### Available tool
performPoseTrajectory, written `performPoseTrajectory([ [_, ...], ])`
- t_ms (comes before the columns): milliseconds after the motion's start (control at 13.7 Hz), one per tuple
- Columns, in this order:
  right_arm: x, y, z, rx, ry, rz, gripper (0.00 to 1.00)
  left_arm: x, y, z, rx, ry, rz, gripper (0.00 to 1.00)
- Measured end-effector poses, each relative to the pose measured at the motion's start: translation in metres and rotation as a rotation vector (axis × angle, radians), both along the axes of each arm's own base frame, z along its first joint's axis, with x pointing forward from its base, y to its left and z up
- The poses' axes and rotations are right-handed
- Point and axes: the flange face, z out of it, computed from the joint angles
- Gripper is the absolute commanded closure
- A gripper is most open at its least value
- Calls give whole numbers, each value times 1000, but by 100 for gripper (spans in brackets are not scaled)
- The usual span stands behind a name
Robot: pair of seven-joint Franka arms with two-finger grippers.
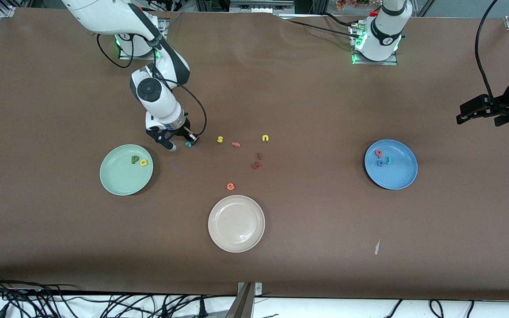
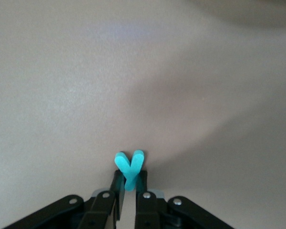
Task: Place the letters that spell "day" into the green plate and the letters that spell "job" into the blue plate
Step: 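Carry teal y to the green plate and release it with the right gripper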
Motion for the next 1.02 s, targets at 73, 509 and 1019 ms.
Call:
performPoseTrajectory([
  [73,6,-6,1,-6,-6,9,100,0,-3,-3,1,3,11,0],
  [509,74,-23,49,-100,70,88,100,1,2,-7,2,4,34,0],
  [1019,142,-158,84,-136,107,268,8,1,10,-6,-4,3,48,0],
])
